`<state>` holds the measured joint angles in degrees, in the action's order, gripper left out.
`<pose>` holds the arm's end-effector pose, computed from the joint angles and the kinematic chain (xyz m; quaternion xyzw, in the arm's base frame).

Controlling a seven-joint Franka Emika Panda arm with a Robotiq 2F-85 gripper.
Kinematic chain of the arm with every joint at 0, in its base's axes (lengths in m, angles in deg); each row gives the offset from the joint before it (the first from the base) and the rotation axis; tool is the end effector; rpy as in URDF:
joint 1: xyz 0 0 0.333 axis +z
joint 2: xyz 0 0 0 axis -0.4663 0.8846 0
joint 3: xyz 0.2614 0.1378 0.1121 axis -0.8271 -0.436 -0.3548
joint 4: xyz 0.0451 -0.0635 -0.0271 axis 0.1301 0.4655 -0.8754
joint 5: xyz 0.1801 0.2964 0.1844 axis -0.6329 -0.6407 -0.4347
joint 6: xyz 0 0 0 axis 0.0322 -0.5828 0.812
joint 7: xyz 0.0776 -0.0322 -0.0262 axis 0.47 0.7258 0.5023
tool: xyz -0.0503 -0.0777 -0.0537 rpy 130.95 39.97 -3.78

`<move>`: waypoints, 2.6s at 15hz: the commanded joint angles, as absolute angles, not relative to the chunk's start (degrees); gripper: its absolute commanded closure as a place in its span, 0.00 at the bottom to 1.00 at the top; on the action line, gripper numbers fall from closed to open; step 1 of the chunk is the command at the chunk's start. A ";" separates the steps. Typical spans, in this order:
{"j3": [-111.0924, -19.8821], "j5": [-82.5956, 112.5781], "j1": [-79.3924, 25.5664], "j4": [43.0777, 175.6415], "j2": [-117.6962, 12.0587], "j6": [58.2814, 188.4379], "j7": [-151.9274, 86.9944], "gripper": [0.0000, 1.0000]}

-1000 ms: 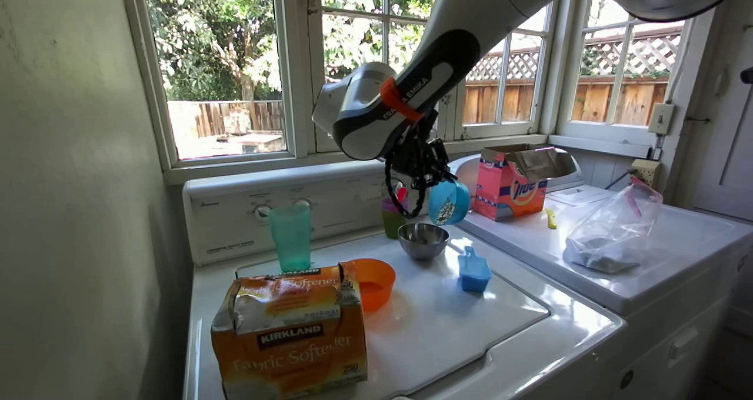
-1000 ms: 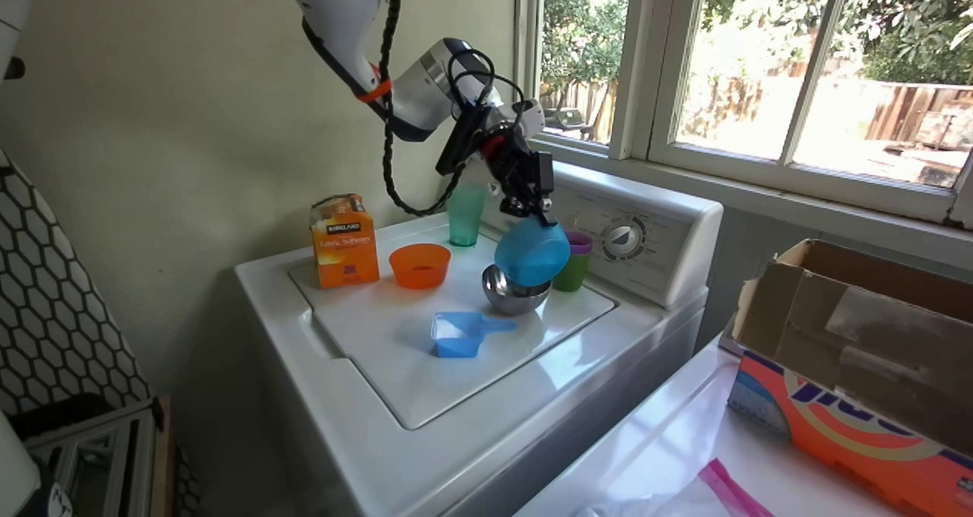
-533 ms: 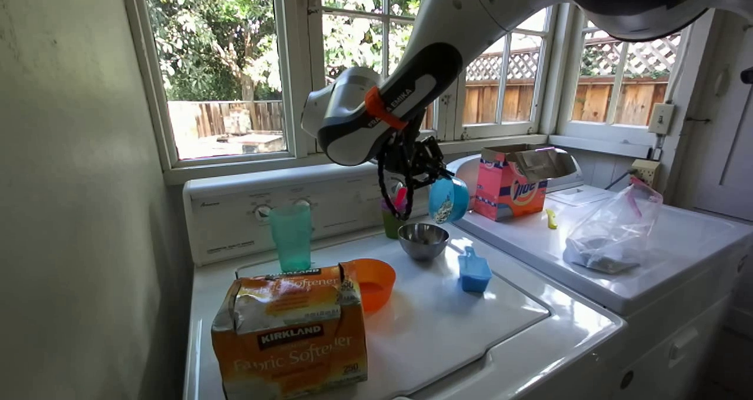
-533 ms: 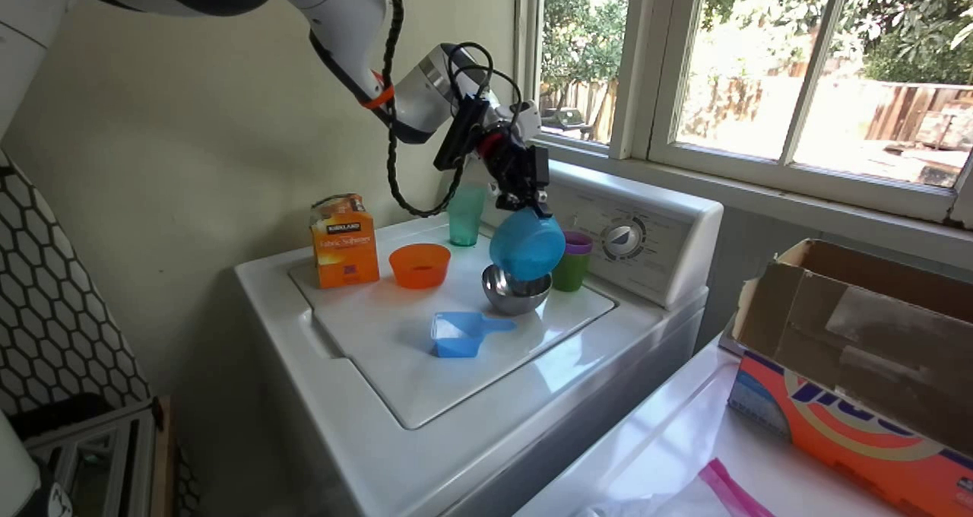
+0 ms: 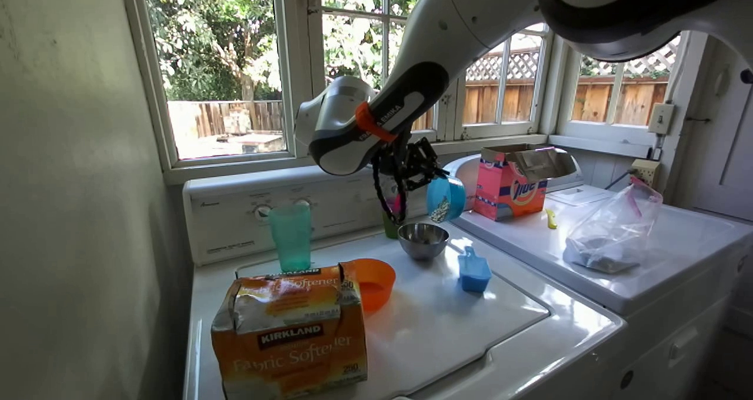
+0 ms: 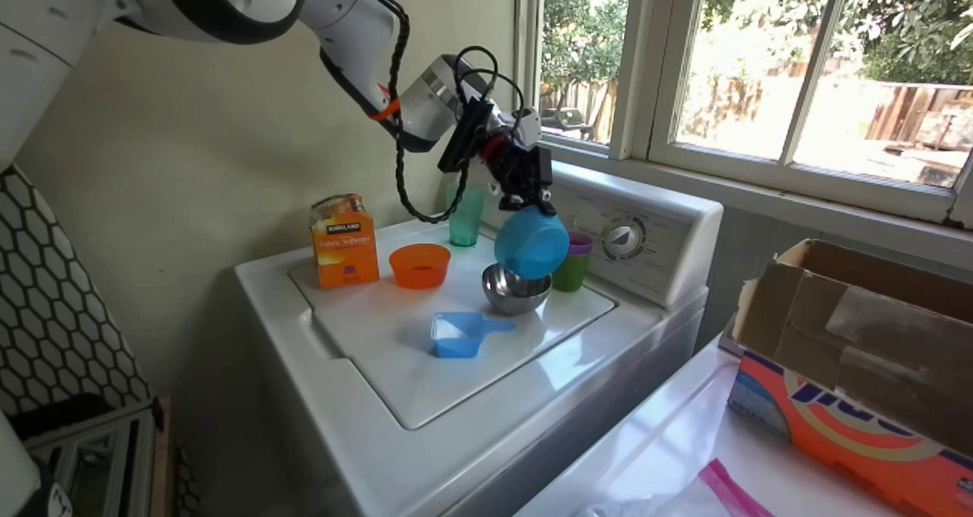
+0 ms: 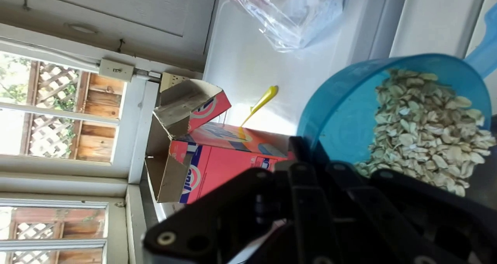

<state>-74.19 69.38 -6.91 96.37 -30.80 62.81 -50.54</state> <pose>0.6406 0.1756 0.3315 0.8251 0.0721 -0.1156 0.5484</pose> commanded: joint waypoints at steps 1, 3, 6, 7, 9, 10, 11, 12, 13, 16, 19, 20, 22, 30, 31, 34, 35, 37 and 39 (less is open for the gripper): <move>-73.68 71.77 -5.58 92.02 -27.37 58.67 -47.34 0.99; -73.64 72.51 -5.09 90.78 -26.39 57.09 -46.59 0.99; -73.74 73.34 -4.11 88.90 -25.06 54.52 -45.51 0.99; -73.77 73.64 -3.82 88.32 -24.65 53.86 -45.09 0.99; -73.78 74.35 -3.32 87.36 -23.80 52.40 -43.70 0.99; -73.82 74.52 -3.25 86.96 -23.48 51.98 -43.08 0.99; -73.80 74.78 -3.11 86.52 -23.08 51.37 -42.39 0.99; -73.83 75.06 -3.07 86.26 -22.79 51.10 -41.79 0.99; -73.85 75.31 -3.08 85.89 -22.50 50.92 -41.10 0.99; -73.51 76.19 -2.80 84.63 -21.41 49.60 -39.52 0.99; -74.53 75.15 -3.91 86.82 -23.16 51.46 -41.87 0.96; -74.48 75.13 -3.88 86.35 -22.95 51.46 -41.86 0.96; -74.43 75.11 -3.84 85.77 -22.74 51.44 -41.84 0.96; -74.34 75.93 -3.58 84.59 -21.59 51.65 -40.37 0.99; -74.24 76.33 -3.38 84.26 -21.11 51.40 -39.64 0.99; -73.92 77.01 -2.96 83.27 -19.63 50.39 -37.11 0.99; -73.80 77.43 -2.80 83.13 -19.23 50.20 -36.34 0.99; -73.56 78.80 -2.38 82.59 -18.12 49.87 -34.63 0.99; -73.43 80.38 -2.02 82.06 -17.11 49.67 -33.14 0.99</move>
<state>-74.07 77.37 -3.23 85.69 -20.44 51.73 -37.03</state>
